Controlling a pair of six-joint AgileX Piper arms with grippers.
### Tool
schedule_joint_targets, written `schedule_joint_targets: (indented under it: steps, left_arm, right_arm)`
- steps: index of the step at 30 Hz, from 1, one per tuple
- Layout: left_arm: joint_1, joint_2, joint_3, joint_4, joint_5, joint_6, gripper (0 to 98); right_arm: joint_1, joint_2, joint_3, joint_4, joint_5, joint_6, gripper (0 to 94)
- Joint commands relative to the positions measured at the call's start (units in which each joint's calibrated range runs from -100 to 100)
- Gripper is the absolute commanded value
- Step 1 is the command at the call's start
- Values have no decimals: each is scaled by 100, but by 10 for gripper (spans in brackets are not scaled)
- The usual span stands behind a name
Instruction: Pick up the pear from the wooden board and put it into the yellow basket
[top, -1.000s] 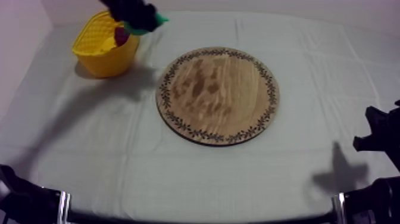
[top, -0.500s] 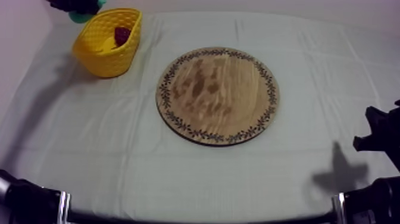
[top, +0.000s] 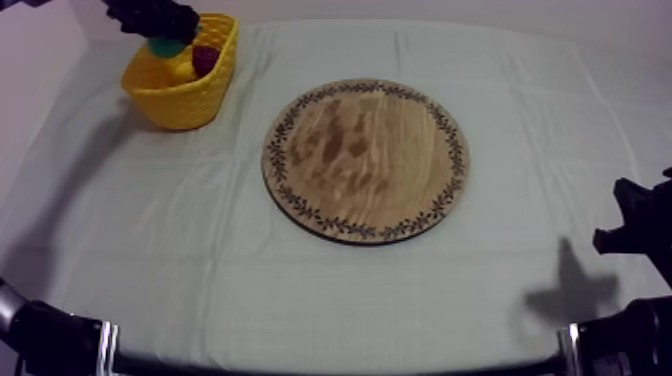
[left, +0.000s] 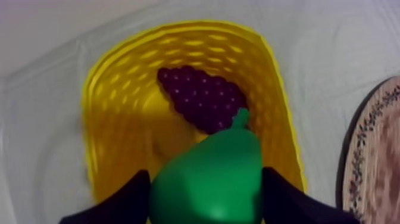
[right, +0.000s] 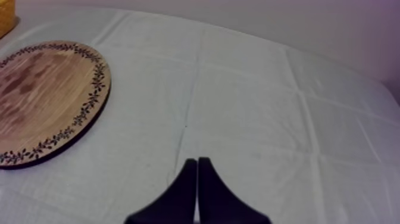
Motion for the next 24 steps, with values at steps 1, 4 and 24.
schedule_joint_targets:
  steps: [1,4,24]
  left_arm:
    - [10,421,-323,-20,-17,11,552]
    - [29,718,-590,-69,-33,58,552]
    - [12,802,-864,-219,7,224,899]
  right_arm:
    - [0,1,5,1,0,-1,5]
    - [0,1,5,1,0,-1,5]
    - [0,1,5,1,0,-1,5]
